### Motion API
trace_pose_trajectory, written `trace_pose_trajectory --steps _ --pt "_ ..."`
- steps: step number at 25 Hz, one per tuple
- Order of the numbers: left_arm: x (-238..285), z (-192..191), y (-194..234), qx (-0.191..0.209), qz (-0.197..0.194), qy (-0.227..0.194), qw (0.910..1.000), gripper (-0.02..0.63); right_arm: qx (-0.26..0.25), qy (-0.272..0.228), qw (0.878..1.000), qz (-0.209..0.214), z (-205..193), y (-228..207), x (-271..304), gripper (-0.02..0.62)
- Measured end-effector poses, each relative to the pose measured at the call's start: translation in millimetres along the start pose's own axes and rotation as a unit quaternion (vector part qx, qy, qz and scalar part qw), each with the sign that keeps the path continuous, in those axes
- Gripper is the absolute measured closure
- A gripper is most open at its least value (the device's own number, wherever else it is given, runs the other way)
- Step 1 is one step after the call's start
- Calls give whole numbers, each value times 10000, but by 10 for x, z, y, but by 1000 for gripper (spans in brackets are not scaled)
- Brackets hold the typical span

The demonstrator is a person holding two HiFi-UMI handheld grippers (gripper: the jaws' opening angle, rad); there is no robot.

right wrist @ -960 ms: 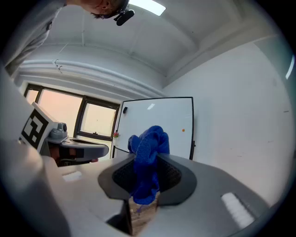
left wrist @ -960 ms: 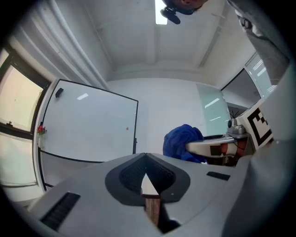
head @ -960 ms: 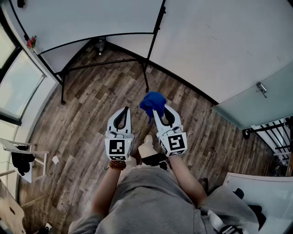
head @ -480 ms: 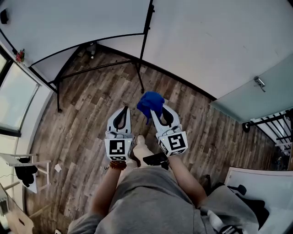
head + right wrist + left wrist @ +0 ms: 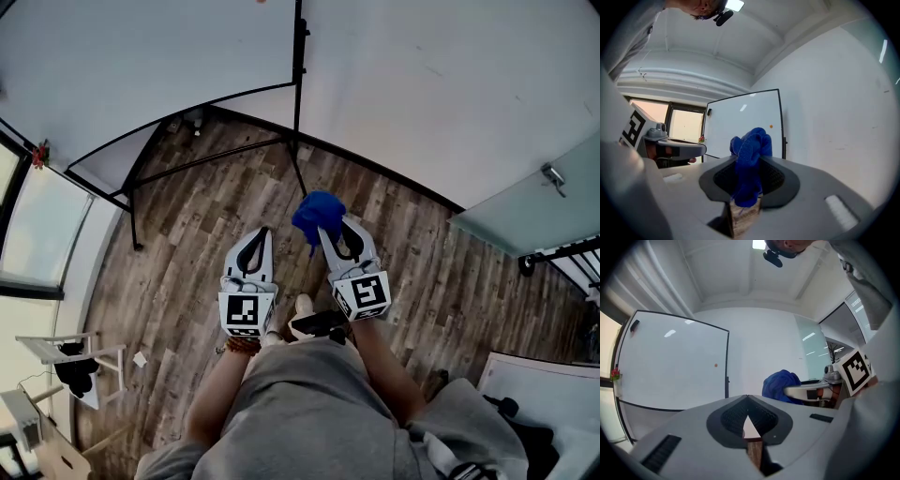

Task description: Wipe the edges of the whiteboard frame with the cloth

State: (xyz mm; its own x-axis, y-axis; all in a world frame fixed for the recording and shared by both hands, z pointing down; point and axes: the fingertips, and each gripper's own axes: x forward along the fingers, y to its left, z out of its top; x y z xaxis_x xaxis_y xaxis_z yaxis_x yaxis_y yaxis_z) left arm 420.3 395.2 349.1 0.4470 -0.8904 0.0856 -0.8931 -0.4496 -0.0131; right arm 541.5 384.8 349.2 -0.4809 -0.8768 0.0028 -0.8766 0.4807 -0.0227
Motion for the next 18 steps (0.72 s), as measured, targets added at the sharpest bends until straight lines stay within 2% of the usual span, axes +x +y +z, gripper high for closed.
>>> trace_pose_trajectory --steps 7,12,18 --pt "485 9 190 142 192 48 9997 597 187 121 9994 281 -173 -486 556 482" --pt "661 -146 442 -119 555 36 9984 597 139 248 9976 626 -311 -571 952 482" --pt "1054 -325 889 -386 532 76 9978 597 144 451 9968 642 -477 -665 1505 482"
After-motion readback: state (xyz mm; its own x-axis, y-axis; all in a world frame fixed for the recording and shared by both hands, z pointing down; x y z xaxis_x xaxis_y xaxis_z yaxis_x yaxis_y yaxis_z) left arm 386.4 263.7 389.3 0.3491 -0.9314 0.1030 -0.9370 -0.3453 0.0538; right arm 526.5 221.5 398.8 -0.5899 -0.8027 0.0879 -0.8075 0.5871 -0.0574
